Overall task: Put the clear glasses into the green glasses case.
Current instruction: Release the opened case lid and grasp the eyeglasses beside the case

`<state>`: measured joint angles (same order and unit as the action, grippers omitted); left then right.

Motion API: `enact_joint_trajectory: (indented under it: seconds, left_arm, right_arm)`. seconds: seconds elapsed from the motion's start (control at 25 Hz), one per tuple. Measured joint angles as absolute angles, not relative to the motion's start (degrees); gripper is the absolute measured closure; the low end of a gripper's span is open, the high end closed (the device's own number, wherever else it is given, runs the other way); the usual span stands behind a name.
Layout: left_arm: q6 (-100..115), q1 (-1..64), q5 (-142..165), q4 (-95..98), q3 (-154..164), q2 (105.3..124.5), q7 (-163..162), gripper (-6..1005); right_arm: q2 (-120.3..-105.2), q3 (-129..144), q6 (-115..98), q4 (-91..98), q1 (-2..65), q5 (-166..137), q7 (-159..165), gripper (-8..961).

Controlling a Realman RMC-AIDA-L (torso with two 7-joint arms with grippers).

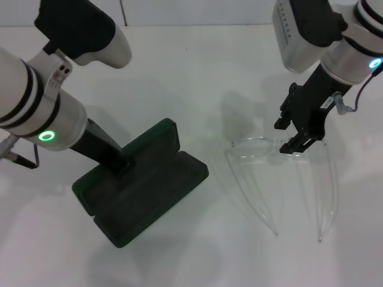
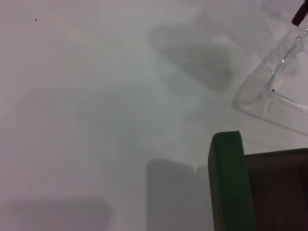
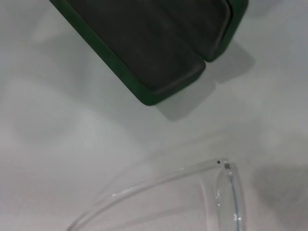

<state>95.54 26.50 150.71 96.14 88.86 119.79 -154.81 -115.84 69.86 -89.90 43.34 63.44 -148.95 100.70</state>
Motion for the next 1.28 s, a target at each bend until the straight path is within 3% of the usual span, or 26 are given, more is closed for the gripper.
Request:
enact_joint_trajectory:
  seconds: [1.28]
  left_arm:
    - [94.61, 24.79, 150.73, 95.71, 88.94, 119.79, -153.98, 918]
  right_arm:
    - [-116.19, 75.99, -78.52, 33.4, 64.79, -146.44, 100.64, 486]
